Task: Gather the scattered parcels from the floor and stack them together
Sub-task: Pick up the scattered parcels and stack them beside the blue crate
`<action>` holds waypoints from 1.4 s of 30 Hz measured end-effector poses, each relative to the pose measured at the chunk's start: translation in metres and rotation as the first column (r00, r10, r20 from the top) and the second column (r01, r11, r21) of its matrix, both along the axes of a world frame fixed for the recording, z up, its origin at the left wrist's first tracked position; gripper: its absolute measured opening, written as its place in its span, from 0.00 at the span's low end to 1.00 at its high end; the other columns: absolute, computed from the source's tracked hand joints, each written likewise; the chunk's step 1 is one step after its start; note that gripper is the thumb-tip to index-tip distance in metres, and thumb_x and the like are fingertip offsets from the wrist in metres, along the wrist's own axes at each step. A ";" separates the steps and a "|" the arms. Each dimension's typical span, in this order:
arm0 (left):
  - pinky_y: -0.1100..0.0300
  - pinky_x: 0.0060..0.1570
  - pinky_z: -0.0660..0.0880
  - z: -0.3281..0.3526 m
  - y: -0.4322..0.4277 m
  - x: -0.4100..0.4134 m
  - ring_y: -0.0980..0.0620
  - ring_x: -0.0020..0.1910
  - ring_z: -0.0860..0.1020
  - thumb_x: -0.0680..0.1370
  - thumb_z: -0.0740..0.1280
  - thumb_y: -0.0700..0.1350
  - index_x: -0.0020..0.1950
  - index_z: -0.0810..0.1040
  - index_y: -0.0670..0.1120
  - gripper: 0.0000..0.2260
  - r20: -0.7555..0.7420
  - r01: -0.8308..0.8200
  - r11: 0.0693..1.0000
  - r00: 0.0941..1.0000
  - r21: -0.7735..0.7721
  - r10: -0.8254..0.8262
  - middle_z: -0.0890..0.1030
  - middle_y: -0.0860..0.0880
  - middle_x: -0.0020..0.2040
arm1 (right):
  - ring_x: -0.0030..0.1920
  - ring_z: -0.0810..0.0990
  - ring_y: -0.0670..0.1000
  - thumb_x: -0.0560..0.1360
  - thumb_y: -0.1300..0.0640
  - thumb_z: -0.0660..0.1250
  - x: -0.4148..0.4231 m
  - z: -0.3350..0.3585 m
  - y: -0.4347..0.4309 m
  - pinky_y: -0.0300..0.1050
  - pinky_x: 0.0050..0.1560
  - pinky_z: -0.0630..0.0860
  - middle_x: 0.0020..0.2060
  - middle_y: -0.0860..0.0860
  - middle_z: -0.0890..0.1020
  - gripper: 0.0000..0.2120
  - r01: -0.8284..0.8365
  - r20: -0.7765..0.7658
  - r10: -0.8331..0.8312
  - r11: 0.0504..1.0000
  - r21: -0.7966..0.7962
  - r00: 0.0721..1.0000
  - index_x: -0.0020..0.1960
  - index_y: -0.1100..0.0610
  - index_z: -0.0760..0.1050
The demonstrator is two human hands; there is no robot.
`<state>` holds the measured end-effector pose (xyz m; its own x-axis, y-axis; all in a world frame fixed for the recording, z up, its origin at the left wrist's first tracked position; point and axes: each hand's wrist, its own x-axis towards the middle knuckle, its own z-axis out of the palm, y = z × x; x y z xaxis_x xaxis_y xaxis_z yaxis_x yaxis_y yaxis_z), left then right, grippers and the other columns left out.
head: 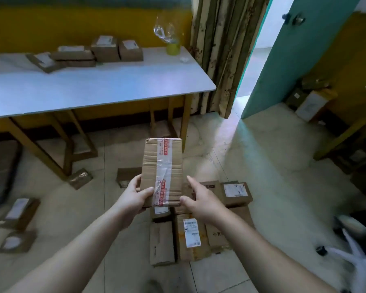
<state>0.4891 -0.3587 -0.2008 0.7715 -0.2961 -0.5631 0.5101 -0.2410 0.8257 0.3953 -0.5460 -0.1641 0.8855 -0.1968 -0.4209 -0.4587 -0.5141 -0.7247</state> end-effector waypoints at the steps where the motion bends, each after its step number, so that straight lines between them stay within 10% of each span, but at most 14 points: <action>1: 0.54 0.41 0.76 -0.015 0.000 0.007 0.49 0.48 0.82 0.79 0.66 0.44 0.72 0.61 0.57 0.25 -0.026 -0.036 0.999 0.999 0.022 0.037 0.81 0.48 0.52 | 0.73 0.62 0.48 0.77 0.46 0.64 0.010 -0.013 -0.005 0.49 0.70 0.62 0.75 0.45 0.62 0.34 -0.013 -0.035 0.013 1.000 -0.005 0.999 0.77 0.43 0.51; 14: 0.61 0.31 0.73 -0.284 -0.023 0.075 0.55 0.37 0.81 0.79 0.65 0.43 0.76 0.55 0.55 0.29 -0.272 -0.224 0.925 0.911 0.308 0.311 0.80 0.49 0.51 | 0.75 0.56 0.53 0.77 0.45 0.62 0.131 -0.266 -0.050 0.53 0.72 0.59 0.76 0.50 0.57 0.34 -0.282 -0.322 0.242 0.956 -0.081 0.915 0.78 0.49 0.51; 24: 0.52 0.54 0.76 -0.415 -0.053 0.084 0.50 0.51 0.79 0.79 0.65 0.42 0.76 0.56 0.52 0.29 -0.286 -0.068 0.944 0.944 0.324 0.167 0.76 0.44 0.64 | 0.74 0.60 0.53 0.77 0.46 0.64 0.143 -0.386 -0.065 0.50 0.69 0.62 0.76 0.50 0.58 0.33 -0.192 -0.348 0.163 0.980 -0.050 0.923 0.77 0.47 0.53; 31: 0.50 0.64 0.68 -0.392 -0.057 0.090 0.45 0.66 0.72 0.79 0.65 0.47 0.77 0.56 0.49 0.29 -0.331 0.085 0.932 0.943 0.352 0.039 0.70 0.44 0.71 | 0.74 0.60 0.53 0.77 0.46 0.63 0.142 -0.362 -0.066 0.51 0.69 0.63 0.76 0.51 0.58 0.33 -0.209 -0.391 0.164 0.975 -0.075 0.906 0.77 0.48 0.54; 42: 0.53 0.69 0.60 -0.177 0.055 0.080 0.47 0.74 0.60 0.77 0.67 0.53 0.77 0.57 0.53 0.32 -0.122 0.089 0.892 0.992 0.443 -0.039 0.60 0.48 0.76 | 0.72 0.62 0.59 0.78 0.45 0.60 0.178 -0.193 0.017 0.61 0.69 0.64 0.75 0.55 0.61 0.32 -0.401 -0.406 0.306 0.900 -0.173 0.861 0.77 0.52 0.53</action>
